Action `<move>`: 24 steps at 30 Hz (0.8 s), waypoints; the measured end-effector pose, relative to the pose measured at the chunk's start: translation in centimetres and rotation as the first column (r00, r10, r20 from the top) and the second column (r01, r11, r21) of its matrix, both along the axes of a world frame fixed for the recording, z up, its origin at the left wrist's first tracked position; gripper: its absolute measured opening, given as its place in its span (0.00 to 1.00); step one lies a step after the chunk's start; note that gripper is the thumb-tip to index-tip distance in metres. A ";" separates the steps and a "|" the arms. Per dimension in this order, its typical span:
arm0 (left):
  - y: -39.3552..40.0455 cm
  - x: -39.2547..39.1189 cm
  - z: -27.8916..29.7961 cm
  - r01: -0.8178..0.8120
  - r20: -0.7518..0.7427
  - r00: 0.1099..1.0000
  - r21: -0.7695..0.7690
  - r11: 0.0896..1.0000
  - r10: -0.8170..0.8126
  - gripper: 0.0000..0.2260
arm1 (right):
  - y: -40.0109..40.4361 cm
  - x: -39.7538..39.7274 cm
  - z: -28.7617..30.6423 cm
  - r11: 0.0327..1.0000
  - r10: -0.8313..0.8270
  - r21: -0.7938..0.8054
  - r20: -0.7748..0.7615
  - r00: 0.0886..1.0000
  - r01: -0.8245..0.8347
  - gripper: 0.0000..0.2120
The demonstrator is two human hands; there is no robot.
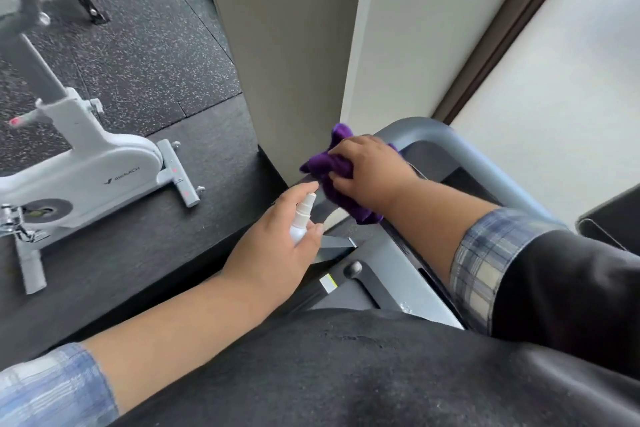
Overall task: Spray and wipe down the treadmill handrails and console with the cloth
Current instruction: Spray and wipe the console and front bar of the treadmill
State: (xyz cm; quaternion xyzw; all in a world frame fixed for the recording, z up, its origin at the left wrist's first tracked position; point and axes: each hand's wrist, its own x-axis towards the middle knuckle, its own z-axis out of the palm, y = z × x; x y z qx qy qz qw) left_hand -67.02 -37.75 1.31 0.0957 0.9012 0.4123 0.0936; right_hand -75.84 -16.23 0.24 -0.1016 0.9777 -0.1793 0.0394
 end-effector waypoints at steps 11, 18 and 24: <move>2.5 -0.9 -0.3 -0.002 -0.020 1.000 -0.011 1.000 0.002 0.20 | -2.4 1.1 -0.9 0.987 0.153 0.047 -0.011 0.988 -0.152 0.24; 3.1 -2.8 -0.1 0.005 -0.008 1.000 -0.039 0.999 -0.005 0.21 | 1.1 -0.8 -1.0 0.993 0.119 0.002 -0.039 0.992 -0.119 0.22; 3.2 -3.9 0.0 -0.018 -0.021 1.000 -0.067 0.998 0.017 0.21 | 7.7 -3.4 -0.5 0.992 -0.130 0.001 -0.020 0.991 0.130 0.20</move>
